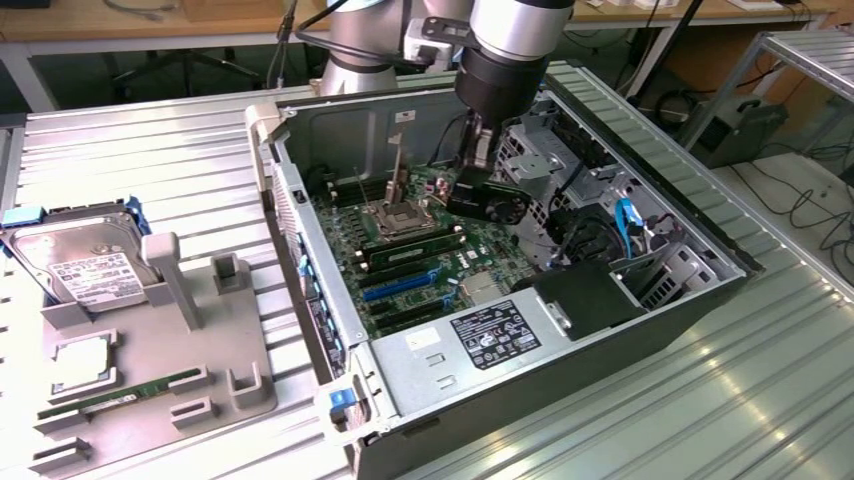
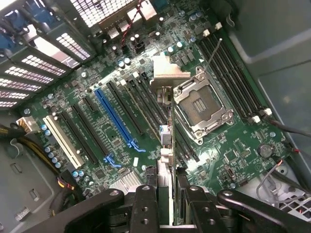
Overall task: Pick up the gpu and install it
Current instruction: 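Insert the gpu into the slot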
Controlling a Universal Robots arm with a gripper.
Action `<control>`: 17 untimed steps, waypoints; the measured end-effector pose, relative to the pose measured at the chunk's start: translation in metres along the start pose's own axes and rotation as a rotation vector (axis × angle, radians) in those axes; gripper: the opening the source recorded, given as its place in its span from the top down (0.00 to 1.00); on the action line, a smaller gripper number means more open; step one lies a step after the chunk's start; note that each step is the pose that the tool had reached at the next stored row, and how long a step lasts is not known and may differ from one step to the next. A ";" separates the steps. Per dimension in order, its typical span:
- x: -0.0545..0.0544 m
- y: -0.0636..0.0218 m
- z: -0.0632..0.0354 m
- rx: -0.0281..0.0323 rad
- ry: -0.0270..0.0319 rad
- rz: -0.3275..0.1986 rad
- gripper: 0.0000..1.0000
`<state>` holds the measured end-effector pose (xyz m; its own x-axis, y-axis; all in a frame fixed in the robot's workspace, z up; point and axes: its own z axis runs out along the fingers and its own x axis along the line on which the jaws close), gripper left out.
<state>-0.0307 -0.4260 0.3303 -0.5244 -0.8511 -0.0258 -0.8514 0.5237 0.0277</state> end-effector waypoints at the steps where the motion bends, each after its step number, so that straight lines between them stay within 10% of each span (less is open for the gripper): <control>1: 0.000 0.0000 0.0000 -0.0001 0.0001 -0.006 0.73; 17: 0.000 0.0000 0.0000 -0.0030 0.0032 -0.113 0.73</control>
<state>-0.0307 -0.4260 0.3303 -0.4249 -0.9049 -0.0257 -0.9051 0.4243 0.0277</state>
